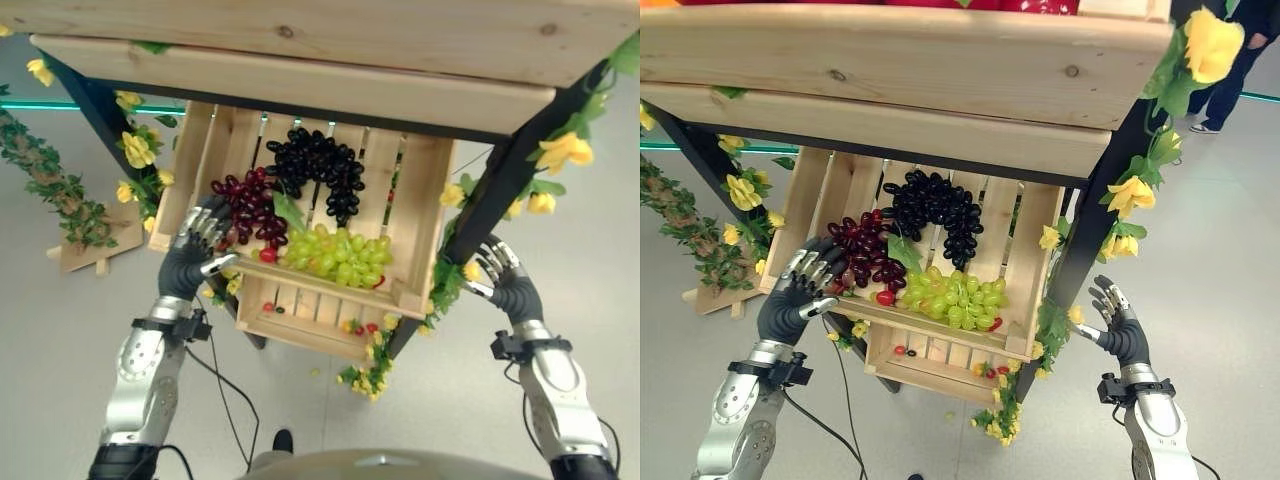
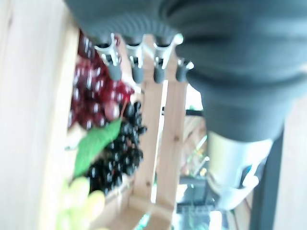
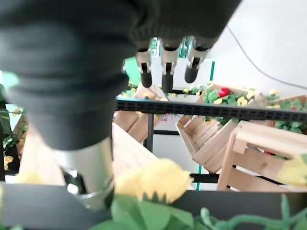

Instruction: Pick up the fruits from the basket on one side to the basket on the other side

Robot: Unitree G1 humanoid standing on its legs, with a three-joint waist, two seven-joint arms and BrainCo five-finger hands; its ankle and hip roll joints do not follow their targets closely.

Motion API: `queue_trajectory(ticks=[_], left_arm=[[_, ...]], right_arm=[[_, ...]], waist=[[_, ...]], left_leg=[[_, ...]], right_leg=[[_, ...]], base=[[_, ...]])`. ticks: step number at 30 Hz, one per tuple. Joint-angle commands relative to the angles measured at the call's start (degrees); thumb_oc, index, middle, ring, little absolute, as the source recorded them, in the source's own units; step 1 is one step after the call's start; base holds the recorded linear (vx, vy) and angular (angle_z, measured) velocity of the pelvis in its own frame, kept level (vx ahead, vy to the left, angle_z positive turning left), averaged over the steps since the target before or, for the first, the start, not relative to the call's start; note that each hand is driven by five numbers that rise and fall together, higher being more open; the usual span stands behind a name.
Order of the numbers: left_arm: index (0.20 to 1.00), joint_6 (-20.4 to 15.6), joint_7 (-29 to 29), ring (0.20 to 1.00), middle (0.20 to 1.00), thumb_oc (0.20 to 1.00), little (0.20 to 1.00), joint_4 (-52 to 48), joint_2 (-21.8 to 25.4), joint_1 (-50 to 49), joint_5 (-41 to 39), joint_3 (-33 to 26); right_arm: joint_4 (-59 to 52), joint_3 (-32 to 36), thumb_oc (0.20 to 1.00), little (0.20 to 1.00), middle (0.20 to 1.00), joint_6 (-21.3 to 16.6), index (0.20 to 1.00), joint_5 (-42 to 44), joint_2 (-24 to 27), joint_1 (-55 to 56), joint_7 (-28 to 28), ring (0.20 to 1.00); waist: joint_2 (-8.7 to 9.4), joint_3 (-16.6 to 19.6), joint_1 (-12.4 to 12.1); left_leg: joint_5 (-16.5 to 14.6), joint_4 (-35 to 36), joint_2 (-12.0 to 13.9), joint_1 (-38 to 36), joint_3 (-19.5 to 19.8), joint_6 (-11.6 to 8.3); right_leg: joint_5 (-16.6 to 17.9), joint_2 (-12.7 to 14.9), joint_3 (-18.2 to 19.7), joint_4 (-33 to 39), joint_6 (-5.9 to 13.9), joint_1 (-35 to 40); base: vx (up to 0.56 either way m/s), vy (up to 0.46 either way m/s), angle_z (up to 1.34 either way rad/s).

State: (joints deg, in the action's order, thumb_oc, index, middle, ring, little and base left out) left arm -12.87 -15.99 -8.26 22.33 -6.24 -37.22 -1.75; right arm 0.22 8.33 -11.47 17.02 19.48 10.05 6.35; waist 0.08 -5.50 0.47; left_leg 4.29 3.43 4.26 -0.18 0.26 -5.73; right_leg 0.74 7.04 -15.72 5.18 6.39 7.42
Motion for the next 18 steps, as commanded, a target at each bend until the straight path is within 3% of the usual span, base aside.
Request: queue_trajectory(ticks=[1, 13, 18], left_arm=[[1.0, 2.2, -2.2, 1.0, 1.0, 1.0, 1.0, 1.5, 1.1, 1.0, -4.5, 3.5], [1.0, 0.8, -0.9, 1.0, 1.0, 1.0, 1.0, 0.5, 0.5, 0.4, -4.6, 3.6], [1.0, -0.2, 0.0, 1.0, 1.0, 1.0, 1.0, -0.3, -0.6, -0.8, -4.8, 1.9]], right_arm=[[-3.8, 2.4, 1.0, 1.0, 1.0, -4.7, 1.0, 1.6, -0.3, -2.6, -0.9, 1.0], [-3.9, 2.0, 1.0, 1.0, 1.0, -5.0, 1.0, 2.1, -0.2, -3.0, -1.2, 1.0], [-3.8, 1.5, 1.0, 1.0, 1.0, -5.0, 1.0, 2.7, 0.3, -3.6, -1.1, 1.0]], waist=[[1.28, 0.3, 1.0], [0.71, 0.6, 1.1], [1.01, -0.3, 0.5]], left_leg=[[-2.2, -3.1, -0.1, 2.7, 1.3, 0.02], [-2.6, -3.7, 0.0, 2.4, 2.2, 0.02], [-3.7, -9.3, 0.0, 4.4, 1.3, -0.6]], right_leg=[[-10.1, -1.2, -2.1, -8.5, -0.96, -1.3], [-11.0, -1.2, -3.3, -9.8, -1.49, -0.8], [-11.7, -1.7, -1.5, -10.0, -2.44, -1.1]], base=[[-0.03, -0.035, 0.16], [-0.01, -0.017, 0.09], [-0.05, -0.065, 0.0]])
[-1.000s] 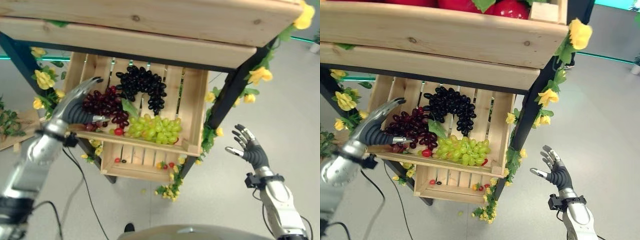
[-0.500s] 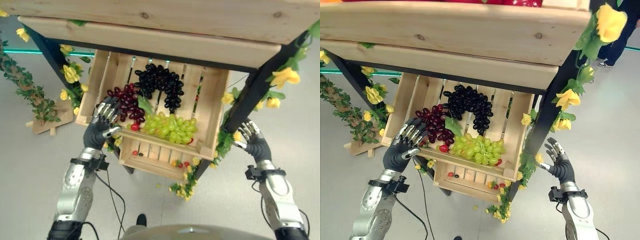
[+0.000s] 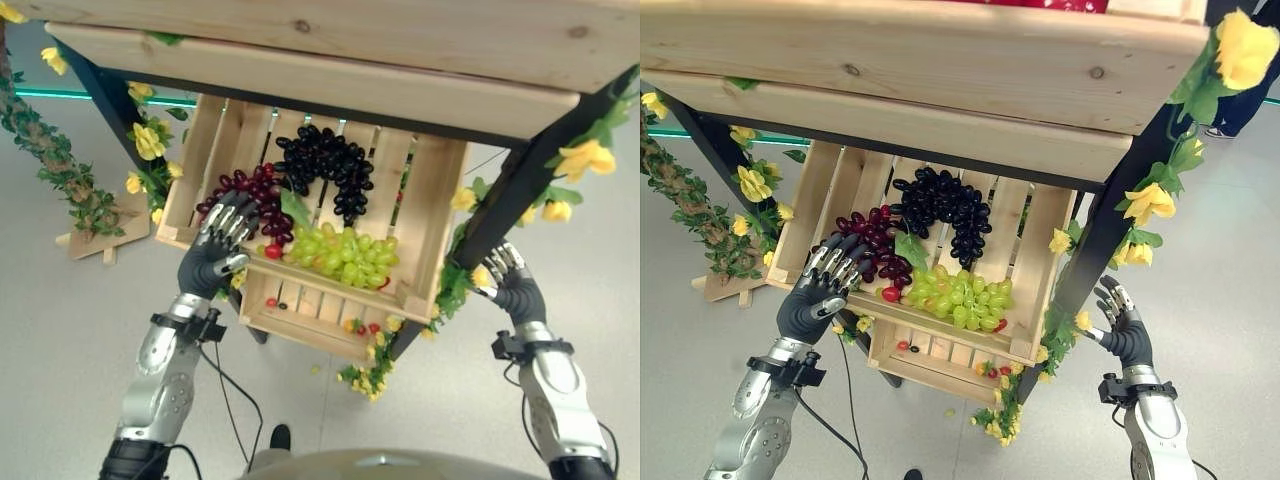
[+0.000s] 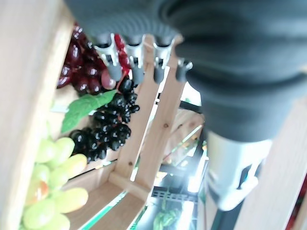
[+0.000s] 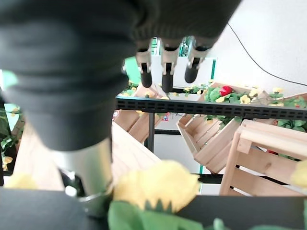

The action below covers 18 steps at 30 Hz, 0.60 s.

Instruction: Pick up the fruits from the basket on one side to the basket on the other side

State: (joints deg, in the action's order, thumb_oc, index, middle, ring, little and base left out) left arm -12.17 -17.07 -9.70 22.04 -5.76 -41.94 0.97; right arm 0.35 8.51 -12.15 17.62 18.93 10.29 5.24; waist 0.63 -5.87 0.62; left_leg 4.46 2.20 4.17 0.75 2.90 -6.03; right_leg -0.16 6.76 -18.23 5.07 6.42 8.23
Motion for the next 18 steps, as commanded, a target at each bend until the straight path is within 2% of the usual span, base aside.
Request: queue_trajectory(ticks=[1, 3, 4, 5, 7, 8, 10, 11, 12, 13, 14, 15, 16, 18], left_arm=[[1.0, -1.2, 1.3, 1.0, 1.0, 1.0, 1.0, 0.5, -0.6, -1.6, -0.1, -1.4], [1.0, -2.0, 1.8, 1.0, 1.0, 1.0, 1.0, 0.1, -1.2, -1.9, -0.3, -1.8], [1.0, -2.7, 2.2, 1.0, 1.0, 1.0, 1.0, -0.2, -1.5, -2.5, 0.3, -2.2], [1.0, -2.7, 2.2, 1.0, 1.0, 1.0, 1.0, -0.2, -1.5, -2.5, 0.3, -2.2], [1.0, -3.7, 2.9, 1.0, 1.0, 1.0, 1.0, -0.4, -1.8, -2.5, 1.8, -2.2], [1.0, -4.2, 3.4, 1.0, 1.0, 1.0, 1.0, 0.1, -2.0, -2.4, 2.6, -2.3], [1.0, -4.1, 2.7, 1.0, 1.0, 1.0, 1.0, 1.1, -2.5, -2.7, 2.5, -2.9], [1.0, -4.1, 2.4, 1.0, 1.0, 1.0, 1.0, 1.4, -2.5, -3.0, 3.1, -3.0], [1.0, -4.1, 2.4, 1.0, 1.0, 1.0, 1.0, 1.4, -2.4, -2.9, 3.1, -3.0], [1.0, -4.3, 2.2, 1.0, 1.0, 1.0, 1.0, 1.2, -2.3, -3.1, 3.8, -3.1], [1.0, -4.3, 2.0, 1.0, 1.0, 1.0, 1.0, 1.2, -2.4, -3.3, 3.8, -3.3], [1.0, -4.5, 2.2, 1.0, 1.0, 1.0, 1.0, 1.2, -2.6, -3.7, 4.2, -3.4], [1.0, -5.0, 2.6, 1.0, 1.0, 1.0, 1.0, 1.2, -2.9, -3.9, 4.8, -3.9], [1.0, -5.4, 4.0, 1.0, 1.0, 1.0, 1.0, 1.2, -3.4, -3.5, 5.6, -4.2]], right_arm=[[-4.1, 1.5, 1.0, 1.0, 1.0, -4.4, 1.0, 2.3, 0.9, -3.8, -0.1, 1.0], [-4.4, 1.7, 1.0, 1.0, 1.0, -4.8, 1.0, 2.7, 1.3, -3.9, -0.4, 1.0], [-4.9, 2.0, 1.0, 1.0, 1.0, -5.2, 1.0, 3.3, 1.4, -4.0, -0.9, 1.0], [-4.9, 2.0, 1.0, 1.0, 1.0, -5.2, 1.0, 3.3, 1.5, -4.0, -0.9, 1.0], [-5.4, 2.6, 1.0, 1.0, 1.0, -5.8, 1.0, 4.0, 1.5, -3.9, -1.6, 1.0], [-5.6, 3.0, 1.0, 1.0, 1.0, -6.0, 1.0, 3.7, 1.7, -4.0, -2.2, 1.0], [-5.7, 3.1, 1.0, 1.0, 1.0, -6.0, 1.0, 3.9, 1.9, -4.3, -2.0, 1.0], [-5.9, 3.3, 1.0, 1.0, 1.0, -6.0, 1.0, 3.8, 2.1, -3.7, -1.6, 1.0], [-5.9, 3.3, 1.0, 1.0, 1.0, -6.0, 1.0, 3.8, 2.0, -3.7, -1.6, 1.0], [-6.0, 3.1, 1.0, 1.0, 1.0, -5.9, 1.0, 4.0, 2.2, -3.7, -1.3, 1.0], [-6.1, 2.8, 1.0, 1.0, 1.0, -5.7, 1.0, 4.1, 1.9, -3.4, -1.0, 1.0], [-6.0, 2.5, 1.0, 1.0, 1.0, -5.5, 1.0, 4.4, 1.7, -3.2, -0.6, 1.0], [-5.6, 2.1, 1.0, 1.0, 1.0, -5.6, 1.0, 4.2, 1.8, -2.9, -0.2, 1.0], [-5.1, 1.6, 1.0, 1.0, 1.0, -5.2, 1.0, 4.4, 1.4, -3.2, -0.3, 1.0]], waist=[[0.58, -0.7, -0.1], [0.27, -2.1, -0.8], [-0.27, -2.8, -1.4], [-0.32, -2.7, -1.3], [-0.85, -3.5, -1.5], [-0.43, -4.1, -1.4], [0.03, -3.6, -0.8], [0.84, -3.5, 0.3], [0.82, -3.4, 0.3], [1.46, -3.3, 0.7], [1.35, -3.1, 0.9], [1.45, -2.6, 1.1], [1.51, -2.2, 1.0], [0.84, -1.3, 1.6]], left_leg=[[-3.4, -9.5, 0.2, 4.4, -1.1, -0.92], [-0.2, -9.9, 0.9, 6.2, 0.4, -2.86], [3.9, -7.8, 2.2, 7.6, 2.0, -4.29], [4.1, -7.6, 2.2, 7.6, 2.1, -4.36], [8.5, -3.1, 3.6, 9.4, 2.2, -5.55], [8.2, -3.1, 3.8, 9.7, 1.7, -5.55], [4.0, -6.6, 3.0, 8.5, 0.3, -4.04], [-0.9, -13.3, 2.3, 7.4, -3.2, -2.32], [-0.8, -13.5, 2.3, 7.7, -3.2, -2.22], [-3.5, -19.3, 1.7, 6.3, -3.7, -1.46], [-5.3, -20.3, 1.2, 5.0, -3.2, -0.93], [-7.4, -22.2, -0.2, 2.6, -1.8, -0.7], [-9.1, -26.5, -1.9, 0.2, 1.0, -0.8], [-11.0, -24.2, -2.6, -3.2, 3.2, -0.06]], right_leg=[[-10.9, -1.8, 1.3, -9.5, -3.06, -1.7], [-10.5, -3.1, 1.7, -8.2, -4.06, -1.7], [-9.8, -4.4, 1.8, -6.1, -4.49, -2.3], [-9.7, -4.5, 1.6, -6.0, -4.55, -2.3], [-8.8, -4.8, 0.4, -3.4, -4.34, -2.5], [-8.3, -4.1, -0.2, -2.4, -4.18, -2.3], [-6.5, -3.1, -0.8, -2.2, -3.75, -3.7], [-6.0, -2.1, -1.4, -2.8, -4.16, -4.7], [-5.9, -2.0, -1.5, -2.8, -4.12, -4.8], [-5.4, -1.6, -1.2, -3.1, -4.52, -5.3], [-5.1, -1.6, -0.8, -3.0, -4.52, -5.6], [-4.5, -1.8, 0.1, -2.8, -4.49, -5.7], [-3.8, -1.8, 1.3, -2.7, -4.47, -6.0], [-2.7, -1.9, 2.3, -3.1, -3.49, -7.1]], base=[[-0.12, -0.116, -0.04], [-0.19, -0.163, 0.09], [-0.17, -0.134, 0.19], [-0.19, -0.112, 0.16], [-0.17, -0.065, 0.18], [-0.22, -0.073, 0.53], [-0.27, -0.085, 0.54], [-0.23, -0.061, 0.37], [-0.22, -0.066, 0.57], [-0.1, -0.004, 0.41], [-0.1, 0.014, 0.0], [-0.06, 0.083, -0.45], [-0.05, 0.105, -0.48], [-0.07, 0.154, -0.17]])
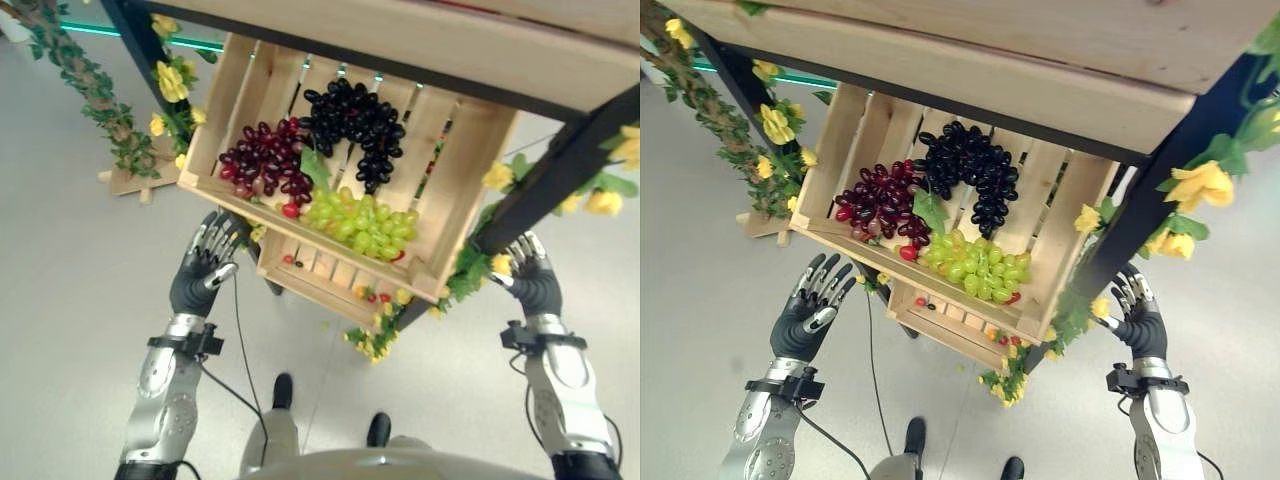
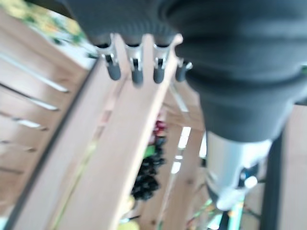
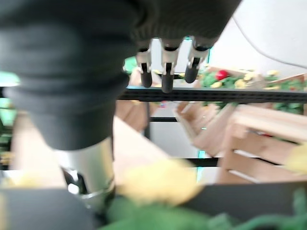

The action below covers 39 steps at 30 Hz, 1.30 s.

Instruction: Pick up the fruits from the basket on one side to the basket on the other side

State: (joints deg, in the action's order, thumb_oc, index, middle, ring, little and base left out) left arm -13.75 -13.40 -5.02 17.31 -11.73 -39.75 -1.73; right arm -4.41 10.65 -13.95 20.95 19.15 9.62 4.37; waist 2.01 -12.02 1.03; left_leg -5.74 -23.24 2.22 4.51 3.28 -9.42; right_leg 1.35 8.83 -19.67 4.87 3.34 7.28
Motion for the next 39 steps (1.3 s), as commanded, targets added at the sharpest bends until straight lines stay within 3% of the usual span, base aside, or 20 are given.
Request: queue_trajectory(ticks=[1, 2, 3, 4, 6, 9, 10, 13, 14, 15, 17, 18, 22, 23, 25, 29, 30, 32, 35, 39], left_arm=[[1.0, -4.1, 0.5, 1.0, 1.0, 1.0, 1.0, -3.5, 1.2, 2.6, 3.5, -1.7], [1.0, -4.6, 1.0, 1.0, 1.0, 1.0, 1.0, -4.1, 1.3, 3.1, 3.9, -1.8], [1.0, -4.6, 1.0, 1.0, 1.0, 1.0, 1.0, -4.1, 1.3, 3.0, 4.0, -1.8], [1.0, -5.0, 1.6, 1.0, 1.0, 1.0, 1.0, -4.0, 1.7, 3.9, 4.5, -1.3], [1.0, -5.1, 1.7, 1.0, 1.0, 1.0, 1.0, -4.1, 1.8, 4.7, 4.6, -0.7], [1.0, -5.6, 2.2, 1.0, 1.0, 1.0, 1.0, -4.4, 2.0, 5.7, 5.2, -0.1], [1.0, -5.8, 2.8, 1.0, 1.0, 1.0, 1.0, -4.4, 2.1, 5.8, 5.6, -0.4], [1.0, -6.1, 3.1, 1.0, 1.0, 1.0, 1.0, -4.8, 2.2, 5.7, 6.1, -1.2], [1.0, -6.3, 3.7, 1.0, 1.0, 1.0, 1.0, -4.7, 2.2, 5.7, 6.4, -1.5], [1.0, -6.5, 4.6, 1.0, 1.0, 1.0, 1.0, -4.7, 2.3, 5.7, 7.4, -2.1], [1.0, -6.8, 5.9, 1.0, 1.0, 1.0, 1.0, -5.1, 2.0, 5.8, 8.6, -3.0], [1.0, -7.1, 6.9, 1.0, 1.0, 1.0, 1.0, -5.2, 1.6, 6.4, 8.4, -3.4], [1.0, -7.4, 8.1, 1.0, 1.0, 1.0, 1.0, -5.4, 1.5, 7.1, 9.1, -3.7], [1.0, -7.7, 9.0, 1.0, 1.0, 1.0, 1.0, -5.8, 1.3, 7.5, 9.5, -4.1], [1.0, -8.2, 10.0, 1.0, 1.0, 1.0, 1.0, -6.7, 1.5, 7.2, 10.2, -4.9], [1.0, -9.5, 11.4, 1.0, 1.0, 1.0, 1.0, -8.5, 2.9, 7.0, 11.6, -5.9], [1.0, -9.5, 12.0, 1.0, 1.0, 1.0, 1.0, -8.4, 3.2, 7.2, 10.9, -6.0], [1.0, -9.8, 12.2, 1.0, 1.0, 1.0, 1.0, -8.0, 3.2, 7.5, 10.8, -6.4], [1.0, -10.0, 12.2, 1.0, 1.0, 1.0, 1.0, -7.2, 2.5, 8.3, 10.7, -5.6], [1.0, -10.3, 12.2, 1.0, 1.0, 1.0, 1.0, -6.5, 2.5, 11.0, 11.6, -3.2]], right_arm=[[0.1, -0.7, 1.0, 1.0, 1.0, -3.4, 1.0, 1.2, 1.1, -2.7, 0.4, 1.0], [0.1, -0.4, 1.0, 1.0, 1.0, -3.5, 1.0, 1.2, 1.0, -2.9, 0.2, 1.0], [0.1, -0.5, 1.0, 1.0, 1.0, -3.4, 1.0, 1.2, 1.0, -2.8, 0.2, 1.0], [0.4, 0.0, 1.0, 1.0, 1.0, -3.6, 1.0, 0.6, 1.3, -2.9, -0.4, 1.0], [0.3, 0.4, 1.0, 1.0, 1.0, -3.7, 1.0, -0.1, 1.3, -2.9, -0.8, 1.0], [0.6, 0.1, 1.0, 1.0, 1.0, -3.3, 1.0, -2.1, 0.6, -3.3, -1.4, 1.0], [0.4, -0.3, 1.0, 1.0, 1.0, -3.2, 1.0, -3.5, -0.2, -3.2, -1.3, 1.0], [0.1, -0.6, 1.0, 1.0, 1.0, -3.0, 1.0, -4.1, -1.2, -2.7, -1.2, 1.0], [0.0, -1.0, 1.0, 1.0, 1.0, -3.0, 1.0, -4.4, -1.7, -2.5, -1.4, 1.0], [-0.2, -1.4, 1.0, 1.0, 1.0, -2.9, 1.0, -5.0, -2.0, -2.5, -1.7, 1.0], [-0.6, -1.5, 1.0, 1.0, 1.0, -2.6, 1.0, -5.3, -2.4, -2.3, -1.7, 1.0], [-0.5, -1.3, 1.0, 1.0, 1.0, -2.6, 1.0, -5.6, -2.1, -2.2, -1.8, 1.0], [0.1, -0.7, 1.0, 1.0, 1.0, -2.6, 1.0, -5.5, -1.7, -2.5, -2.3, 1.0], [0.2, -0.6, 1.0, 1.0, 1.0, -2.7, 1.0, -5.3, -1.3, -3.2, -2.5, 1.0], [0.5, -1.2, 1.0, 1.0, 1.0, -3.1, 1.0, -4.7, -0.9, -4.5, -3.2, 1.0], [1.1, -3.1, 1.0, 1.0, 1.0, -3.5, 1.0, -4.2, 0.9, -8.2, -4.4, 1.0], [1.1, -3.6, 1.0, 1.0, 1.0, -3.4, 1.0, -4.3, 1.3, -8.6, -4.4, 1.0], [0.4, -3.8, 1.0, 1.0, 1.0, -3.4, 1.0, -3.8, 1.4, -8.3, -4.1, 1.0], [-1.0, -2.0, 1.0, 1.0, 1.0, -3.6, 1.0, -2.9, 1.7, -6.2, -3.2, 1.0], [-2.4, 0.6, 1.0, 1.0, 1.0, -5.0, 1.0, -0.7, 2.3, -4.9, -3.7, 1.0]], waist=[[-0.72, 5.0, 1.4], [-1.53, 5.7, 2.6], [-1.57, 5.7, 2.5], [-1.51, 5.5, 2.9], [-1.34, 5.2, 3.1], [-1.45, 3.7, 3.5], [-1.7, 3.0, 3.6], [-1.85, 2.8, 3.3], [-1.99, 2.4, 3.0], [-2.29, 2.1, 2.1], [-2.52, 1.7, 1.5], [-2.06, 2.0, 1.8], [-1.63, 2.3, 1.8], [-1.42, 2.8, 1.4], [-1.24, 4.0, 0.1], [-1.48, 5.6, -1.6], [-1.24, 5.7, 0.2], [-1.03, 5.7, 0.7], [0.29, 5.7, 4.2], [1.37, 5.0, 7.2]], left_leg=[[-1.9, 2.0, -1.2, -8.2, 3.7, 3.74], [-4.8, 7.2, -0.7, -11.0, 2.1, 4.91], [-4.7, 7.6, -0.7, -11.2, 2.0, 4.95], [-7.4, 9.8, -2.1, -11.6, 1.5, 6.3], [-8.9, 10.7, -3.4, -11.3, 0.7, 7.47], [-9.2, 12.5, -6.5, -10.3, 0.2, 9.6], [-7.8, 14.8, -7.4, -9.9, -1.2, 10.16], [-6.3, 17.1, -7.9, -10.0, -3.0, 10.45], [-5.9, 17.9, -7.6, -10.0, -4.4, 10.42], [-5.5, 17.9, -6.9, -9.9, -6.4, 10.25], [-4.6, 18.4, -6.1, -9.5, -8.9, 10.21], [-4.0, 18.8, -6.0, -8.9, -11.5, 10.72], [-3.6, 18.5, -5.7, -8.4, -14.6, 11.49], [-3.0, 18.5, -5.0, -7.8, -18.2, 11.77], [-3.6, 18.5, -3.7, -7.5, -22.1, 11.36], [-2.3, 18.8, -0.5, -6.9, -33.4, 10.86], [-1.1, 18.8, 1.5, -7.0, -36.8, 10.27], [-0.3, 18.7, 2.8, -7.1, -38.7, 9.72], [1.7, 18.6, 6.2, -7.0, -40.9, 7.89], [1.1, 10.9, 12.4, -7.3, -43.8, 5.05]], right_leg=[[-3.6, -3.7, 4.3, -3.3, -0.12, -7.0], [-2.4, -2.9, 4.4, -4.3, 1.11, -8.8], [-2.5, -2.9, 4.5, -4.4, 1.16, -8.9], [-0.7, -1.4, 5.1, -5.3, 2.23, -10.5], [0.6, 0.2, 5.6, -5.8, 3.44, -11.9], [3.1, 3.7, 7.2, -5.9, 5.7, -15.0], [4.1, 5.3, 7.5, -5.2, 6.37, -16.9], [5.1, 7.0, 7.2, -3.5, 7.06, -18.2], [5.4, 7.8, 5.5, -2.7, 7.36, -18.6], [4.7, 8.7, 0.4, -3.4, 7.37, -18.8], [3.3, 9.8, -4.3, -7.0, 7.32, -17.7], [1.8, 9.1, -5.4, -12.2, 6.99, -16.6], [-1.0, 7.9, -4.4, -19.0, 6.8, -15.5], [-3.3, 6.8, -5.7, -20.5, 6.38, -12.5], [-5.2, 7.6, -9.7, -19.3, 6.97, -8.1], [-2.6, 10.6, -18.9, -16.4, 7.26, -4.8], [-2.7, 9.6, -18.4, -14.6, 6.95, -6.1], [-2.8, 8.7, -16.8, -13.6, 6.64, -6.9], [-4.2, 3.2, -9.1, -8.7, 5.28, -7.4], [-5.5, -1.6, -3.3, -5.4, 3.07, -6.7]], base=[[-0.17, 0.313, -0.06], [-0.14, 0.252, -0.04], [-0.22, 0.361, 0.14], [-0.12, 0.181, 0.19], [-0.2, 0.3, -0.03], [-0.35, 0.456, -0.22], [-0.33, 0.391, -0.35], [-0.3, 0.308, -0.6], [-0.22, 0.129, -1.06], [-0.31, 0.169, -1.19], [-0.34, 0.152, -1.54], [-0.29, 0.111, -1.56], [-0.21, 0.035, -0.96], [-0.16, -0.063, -0.88], [-0.2, -0.117, -0.97], [-0.19, -0.18, -1.55], [-0.13, -0.289, -2.14], [-0.06, -0.293, -2.03], [0.01, -0.439, -1.58], [0.08, -0.428, -1.06]])
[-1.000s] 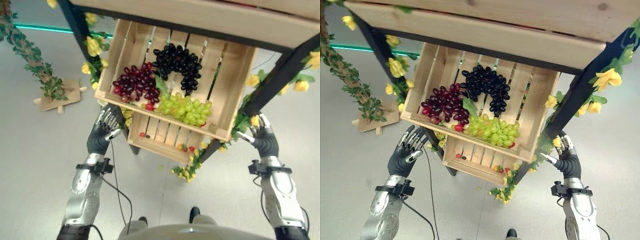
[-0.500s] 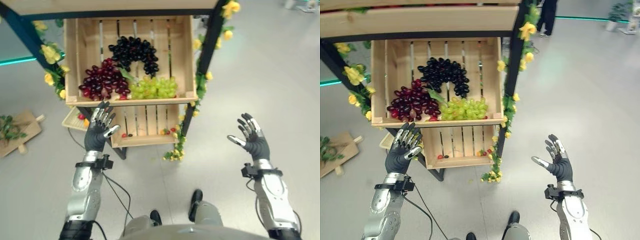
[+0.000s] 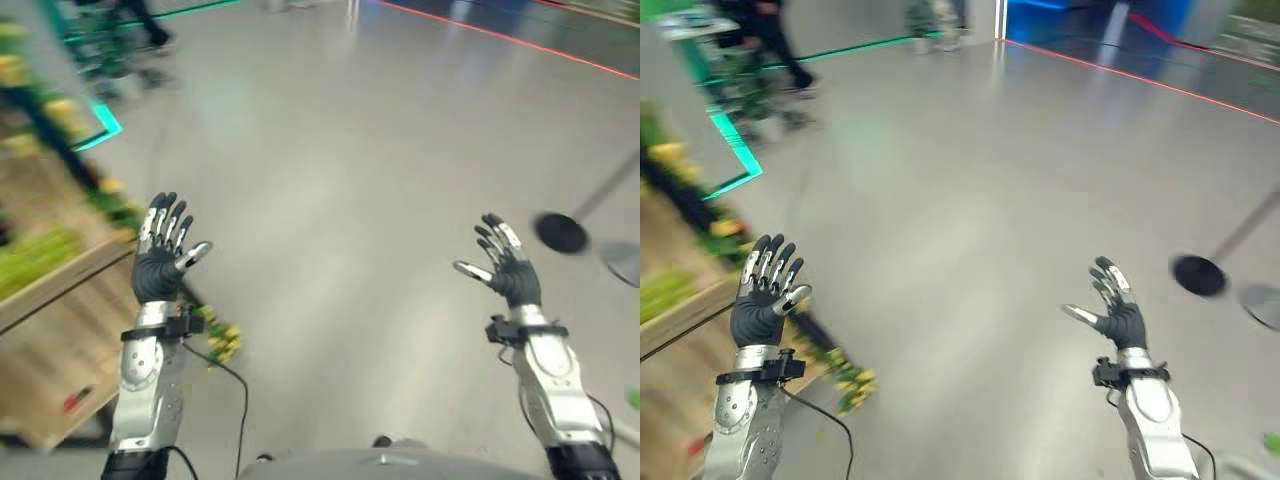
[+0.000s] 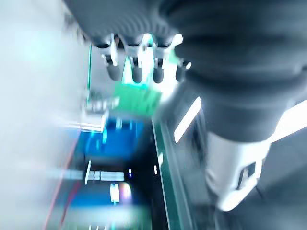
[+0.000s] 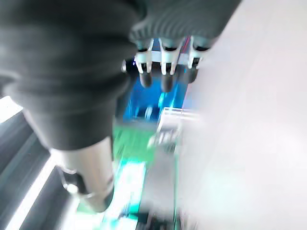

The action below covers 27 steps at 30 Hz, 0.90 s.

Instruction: Pick up the fruits from the basket on one side to the basket on the other side

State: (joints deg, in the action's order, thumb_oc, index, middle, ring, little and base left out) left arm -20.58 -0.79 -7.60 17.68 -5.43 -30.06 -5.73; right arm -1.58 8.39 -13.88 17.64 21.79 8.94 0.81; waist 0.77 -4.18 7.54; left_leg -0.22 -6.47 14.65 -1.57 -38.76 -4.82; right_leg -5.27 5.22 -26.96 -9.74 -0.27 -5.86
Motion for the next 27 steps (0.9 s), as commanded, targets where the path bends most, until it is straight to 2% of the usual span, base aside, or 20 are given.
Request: queue_trajectory(ticks=[1, 2, 3, 4, 5, 6, 7, 9, 11, 12, 13, 14, 15, 16, 17, 18, 21, 22, 25, 27], left_arm=[[1.0, -3.6, -0.6, 1.0, 1.0, 1.0, 1.0, -3.7, 2.1, 5.1, 1.9, 1.2], [1.0, -3.7, -0.6, 1.0, 1.0, 1.0, 1.0, -3.5, 2.1, 5.9, 2.1, 2.2], [1.0, -3.7, -0.5, 1.0, 1.0, 1.0, 1.0, -3.4, 2.0, 6.2, 2.1, 2.5], [1.0, -3.7, 0.5, 1.0, 1.0, 1.0, 1.0, -3.3, 2.0, 6.6, 2.6, 3.1], [1.0, -3.5, 0.9, 1.0, 1.0, 1.0, 1.0, -3.5, 1.8, 6.8, 2.9, 3.6], [1.0, -3.3, 1.3, 1.0, 1.0, 1.0, 1.0, -3.7, 1.4, 6.5, 3.2, 3.8], [1.0, -3.6, 0.9, 1.0, 1.0, 1.0, 1.0, -3.6, 1.3, 5.7, 3.2, 3.2], [1.0, -3.6, 0.5, 1.0, 1.0, 1.0, 1.0, -3.5, 1.3, 5.4, 2.9, 3.0], [1.0, -3.7, 0.0, 1.0, 1.0, 1.0, 1.0, -3.1, 1.1, 4.9, 2.7, 2.9], [1.0, -3.7, -0.1, 1.0, 1.0, 1.0, 1.0, -3.2, 1.2, 4.5, 2.9, 2.9], [1.0, -3.7, 0.1, 1.0, 1.0, 1.0, 1.0, -3.4, 1.3, 4.1, 3.3, 3.2], [1.0, -3.7, -0.2, 1.0, 1.0, 1.0, 1.0, -3.8, 1.4, 3.9, 3.2, 3.0], [1.0, -3.7, -0.2, 1.0, 1.0, 1.0, 1.0, -3.8, 1.4, 3.9, 3.2, 3.0], [1.0, -4.3, 0.1, 1.0, 1.0, 1.0, 1.0, -3.9, 1.5, 4.1, 3.0, 3.1], [1.0, -4.3, 0.1, 1.0, 1.0, 1.0, 1.0, -3.8, 1.5, 4.2, 3.0, 3.1], [1.0, -4.4, 0.0, 1.0, 1.0, 1.0, 1.0, -4.0, 1.4, 3.8, 2.8, 3.0], [1.0, -4.5, -0.4, 1.0, 1.0, 1.0, 1.0, -3.9, 1.4, 4.0, 2.3, 3.5], [1.0, -4.3, -0.7, 1.0, 1.0, 1.0, 1.0, -2.8, 1.1, 4.2, 2.1, 4.7], [1.0, -3.9, -0.6, 1.0, 1.0, 1.0, 1.0, -3.4, 1.9, 4.9, 2.7, 5.3], [1.0, -3.9, -0.4, 1.0, 1.0, 1.0, 1.0, -2.8, 2.7, 6.5, 3.1, 6.0]], right_arm=[[-5.6, 3.1, 1.0, 1.0, 1.0, -5.5, 1.0, 3.2, -0.3, -4.3, -0.1, 1.0], [-5.9, 3.1, 1.0, 1.0, 1.0, -5.6, 1.0, 3.7, 0.0, -4.5, -0.1, 1.0], [-5.8, 2.9, 1.0, 1.0, 1.0, -5.9, 1.0, 3.9, 0.3, -4.6, -0.2, 1.0], [-5.6, 2.5, 1.0, 1.0, 1.0, -5.9, 1.0, 4.1, 0.7, -4.8, -0.4, 1.0], [-5.7, 1.9, 1.0, 1.0, 1.0, -5.9, 1.0, 4.3, 0.8, -4.9, -0.5, 1.0], [-5.3, 1.7, 1.0, 1.0, 1.0, -5.8, 1.0, 4.1, 0.6, -4.6, -0.4, 1.0], [-5.4, 2.3, 1.0, 1.0, 1.0, -5.6, 1.0, 3.8, 0.2, -3.1, 0.2, 1.0], [-5.4, 2.8, 1.0, 1.0, 1.0, -5.7, 1.0, 4.0, -0.3, -2.4, 0.6, 1.0], [-5.0, 3.2, 1.0, 1.0, 1.0, -5.8, 1.0, 3.5, -0.4, -1.2, 0.9, 1.0], [-4.5, 2.8, 1.0, 1.0, 1.0, -5.9, 1.0, 3.1, -0.4, -1.0, 0.9, 1.0], [-3.6, 1.8, 1.0, 1.0, 1.0, -5.9, 1.0, 3.0, -0.5, -1.3, 0.9, 1.0], [-3.1, 1.1, 1.0, 1.0, 1.0, -6.0, 1.0, 2.8, -0.3, -1.5, 1.0, 1.0], [-3.1, 1.1, 1.0, 1.0, 1.0, -6.0, 1.0, 2.8, -0.3, -1.5, 1.0, 1.0], [-2.5, -1.6, 1.0, 1.0, 1.0, -5.8, 1.0, 2.0, 0.1, -2.8, 1.5, 1.0], [-2.5, -1.6, 1.0, 1.0, 1.0, -5.8, 1.0, 2.0, 0.1, -2.8, 1.5, 1.0], [-2.7, -2.7, 1.0, 1.0, 1.0, -5.3, 1.0, 2.4, 0.4, -3.0, 2.5, 1.0], [-2.8, -2.8, 1.0, 1.0, 1.0, -4.7, 1.0, 2.5, 0.8, -2.7, 3.0, 1.0], [-3.1, -2.6, 1.0, 1.0, 1.0, -4.2, 1.0, 2.1, 1.1, -1.8, 3.8, 1.0], [-3.0, -1.3, 1.0, 1.0, 1.0, -3.3, 1.0, 0.0, 1.1, -0.1, 3.8, 1.0], [-3.0, -0.9, 1.0, 1.0, 1.0, -3.3, 1.0, -0.9, 1.1, 0.2, 3.7, 1.0]], waist=[[2.95, -3.0, 1.3], [2.96, -4.0, 0.9], [3.13, -4.4, 0.4], [2.85, -5.4, -0.6], [3.54, -6.0, -1.5], [3.75, -6.1, -2.3], [3.8, -5.6, -2.1], [3.79, -4.9, -1.9], [3.67, -4.6, -2.3], [3.41, -4.8, -3.2], [3.12, -5.0, -4.4], [2.97, -5.2, -5.2], [2.97, -5.2, -5.2], [2.85, -5.5, -6.8], [2.8, -5.5, -6.9], [2.67, -5.5, -7.2], [2.57, -5.3, -7.5], [1.73, -4.6, -6.5], [1.11, -3.3, -5.5], [0.63, -3.4, -3.8]], left_leg=[[-4.9, -8.6, 1.2, -1.4, -1.7, 0.07], [-4.6, -14.2, 3.5, -1.0, 0.2, -1.36], [-3.2, -18.4, 3.8, -0.3, 3.7, -2.07], [-2.9, -23.4, 3.5, 1.0, 10.7, -2.64], [-2.9, -24.7, 0.2, 3.2, 15.3, -1.18], [-4.6, -24.3, -5.2, 5.2, 21.8, -0.34], [-5.3, -22.3, -7.2, 6.7, 24.3, 0.87], [-5.8, -18.9, -7.5, 7.1, 25.2, 1.86], [-6.4, -14.1, -9.8, 9.0, 29.8, 2.67], [-5.5, -12.0, -12.4, 10.6, 35.2, 2.41], [-3.4, -8.7, -15.6, 11.8, 42.2, 1.96], [-1.4, -6.1, -17.1, 12.0, 46.9, 1.48], [-1.4, -6.1, -17.1, 12.0, 46.9, 1.48], [0.4, -5.7, -20.2, 13.8, 57.2, 1.12], [0.7, -5.6, -20.1, 14.0, 57.1, 1.06], [-0.5, -7.0, -21.2, 13.1, 59.3, 0.81], [-1.6, -7.5, -21.4, 12.4, 58.5, 1.11], [-2.7, -5.5, -20.2, 10.1, 54.3, 2.24], [-4.4, -3.7, -20.2, 7.4, 49.3, 4.34], [-5.2, -2.6, -20.1, 6.5, 46.0, 5.24]], right_leg=[[0.5, 1.2, 4.8, 9.8, 6.17, 7.0], [-0.4, -0.7, 6.7, 10.7, 4.99, 8.5], [-1.0, -1.7, 8.4, 11.2, 4.15, 9.4], [-1.8, -3.6, 10.7, 11.6, 2.66, 10.7], [-0.8, -3.9, 12.7, 11.7, 1.77, 10.5], [-0.2, -4.5, 15.5, 11.8, 1.57, 10.4], [0.0, -5.0, 18.0, 12.0, 1.66, 10.4], [0.0, -4.9, 19.6, 11.7, 1.89, 10.0], [-0.1, -5.1, 22.7, 11.2, 2.17, 10.3], [-0.2, -6.0, 25.2, 11.1, 2.2, 10.8], [-0.2, -7.4, 28.5, 10.9, 2.17, 11.1], [-0.2, -8.3, 31.1, 10.5, 2.07, 11.3], [-0.2, -8.3, 31.1, 10.5, 2.07, 11.3], [-0.8, -10.4, 38.4, 9.2, 3.03, 11.8], [-0.6, -10.4, 38.6, 9.2, 3.07, 11.5], [-1.3, -10.8, 42.1, 8.0, 3.8, 11.6], [-1.2, -10.5, 44.0, 7.7, 4.51, 11.0], [-0.8, -9.9, 45.3, 7.9, 5.5, 10.7], [-1.1, -8.6, 46.6, 5.2, 7.46, 8.9], [-1.6, -8.0, 47.0, 2.6, 9.07, 6.4]], base=[[0.14, -0.436, -1.3], [0.19, -0.385, -0.91], [0.2, -0.379, -1.24], [0.1, -0.313, -1.18], [0.06, -0.258, -1.64], [0.09, -0.225, -1.65], [0.11, -0.144, -1.56], [0.12, -0.04, -1.21], [0.18, 0.007, -1.01], [0.2, 0.0, -1.12], [0.18, -0.016, -1.31], [0.11, -0.025, -1.37], [0.15, 0.025, -2.09], [0.1, 0.046, -1.82], [0.19, 0.165, -2.12], [0.06, 0.121, -1.68], [0.08, 0.192, -2.57], [0.15, 0.329, -1.06], [0.15, 0.364, -1.58], [-0.01, 0.327, -1.22]])
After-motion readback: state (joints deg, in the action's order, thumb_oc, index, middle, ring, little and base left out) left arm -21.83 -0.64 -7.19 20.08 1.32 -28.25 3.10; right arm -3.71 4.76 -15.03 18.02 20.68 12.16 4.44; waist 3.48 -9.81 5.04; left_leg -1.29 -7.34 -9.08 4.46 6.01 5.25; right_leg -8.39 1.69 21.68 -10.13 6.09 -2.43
